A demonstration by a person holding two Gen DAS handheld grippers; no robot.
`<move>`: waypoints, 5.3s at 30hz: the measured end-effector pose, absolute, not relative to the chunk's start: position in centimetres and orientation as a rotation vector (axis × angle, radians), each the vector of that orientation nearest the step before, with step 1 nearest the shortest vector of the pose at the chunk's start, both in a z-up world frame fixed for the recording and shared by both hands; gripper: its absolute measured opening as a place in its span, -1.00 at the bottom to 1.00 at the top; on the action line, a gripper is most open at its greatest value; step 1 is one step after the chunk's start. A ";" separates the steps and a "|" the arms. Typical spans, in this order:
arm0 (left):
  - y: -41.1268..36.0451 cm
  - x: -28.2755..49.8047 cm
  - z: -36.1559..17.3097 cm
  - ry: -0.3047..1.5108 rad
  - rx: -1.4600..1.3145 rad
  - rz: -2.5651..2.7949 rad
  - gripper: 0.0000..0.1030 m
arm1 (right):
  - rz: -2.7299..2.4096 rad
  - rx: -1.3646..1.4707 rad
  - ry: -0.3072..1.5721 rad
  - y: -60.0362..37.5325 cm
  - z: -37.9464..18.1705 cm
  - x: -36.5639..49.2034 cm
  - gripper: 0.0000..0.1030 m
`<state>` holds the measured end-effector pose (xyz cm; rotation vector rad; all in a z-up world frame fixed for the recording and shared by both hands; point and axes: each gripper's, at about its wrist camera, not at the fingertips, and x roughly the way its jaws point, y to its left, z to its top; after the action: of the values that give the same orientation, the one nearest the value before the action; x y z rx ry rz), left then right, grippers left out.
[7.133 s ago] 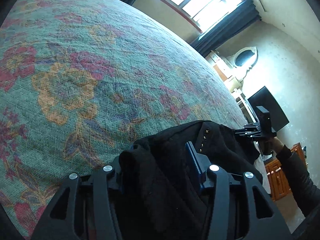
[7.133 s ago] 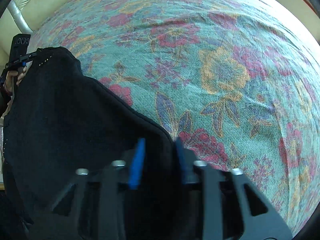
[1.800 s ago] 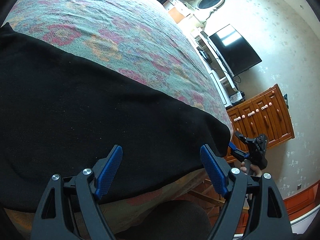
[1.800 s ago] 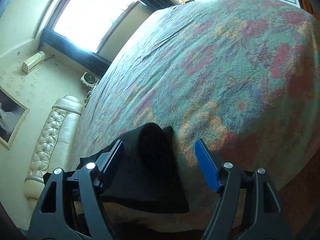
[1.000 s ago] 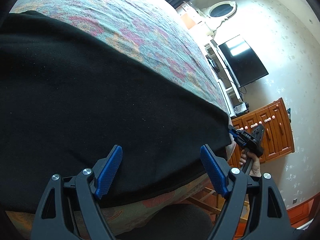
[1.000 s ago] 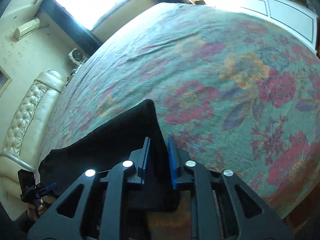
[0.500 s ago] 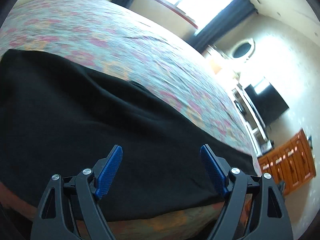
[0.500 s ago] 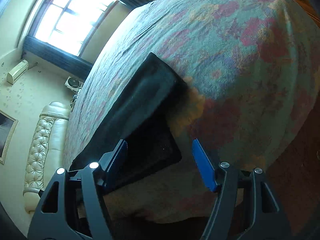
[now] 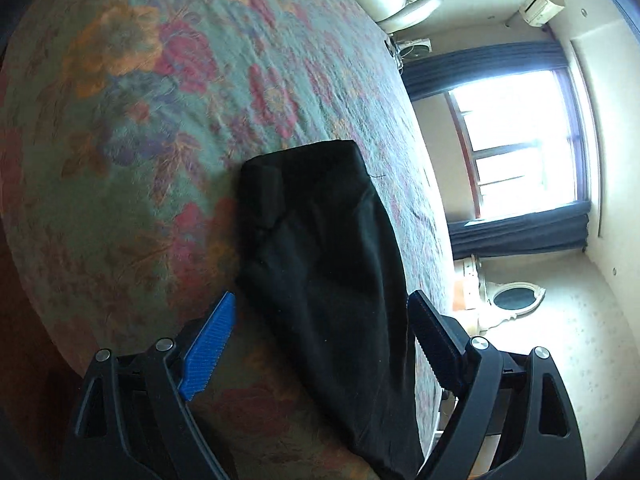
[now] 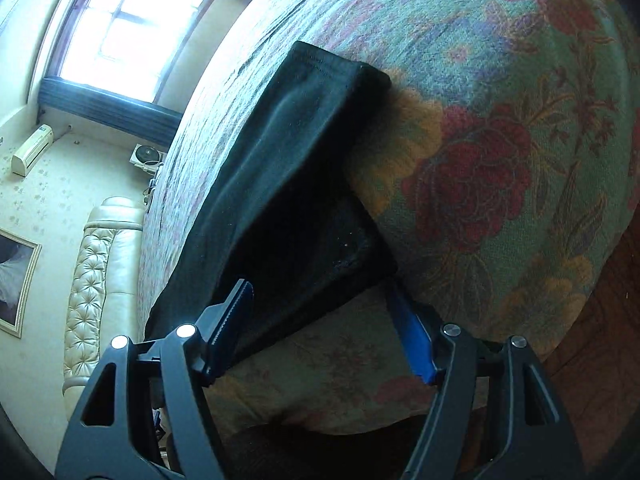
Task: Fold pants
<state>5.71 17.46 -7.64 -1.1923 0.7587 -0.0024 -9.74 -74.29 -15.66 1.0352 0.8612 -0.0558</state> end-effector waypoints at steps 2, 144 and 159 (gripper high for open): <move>17.1 5.8 -8.2 0.760 -1.219 0.001 0.66 | -0.057 1.042 0.860 -74.2 -15.8 -9.8 0.37; 23.0 8.1 -5.3 0.725 -0.906 0.184 -0.71 | -0.154 1.006 0.676 -78.3 -9.9 -11.5 0.31; 11.3 12.0 -0.8 0.734 -0.659 -0.208 0.54 | 0.216 1.097 0.899 -81.6 -16.0 -4.4 0.46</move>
<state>12.01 11.32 -0.77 -0.6594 0.7342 -0.2079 -4.45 -81.57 -15.97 1.0969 0.8986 0.2158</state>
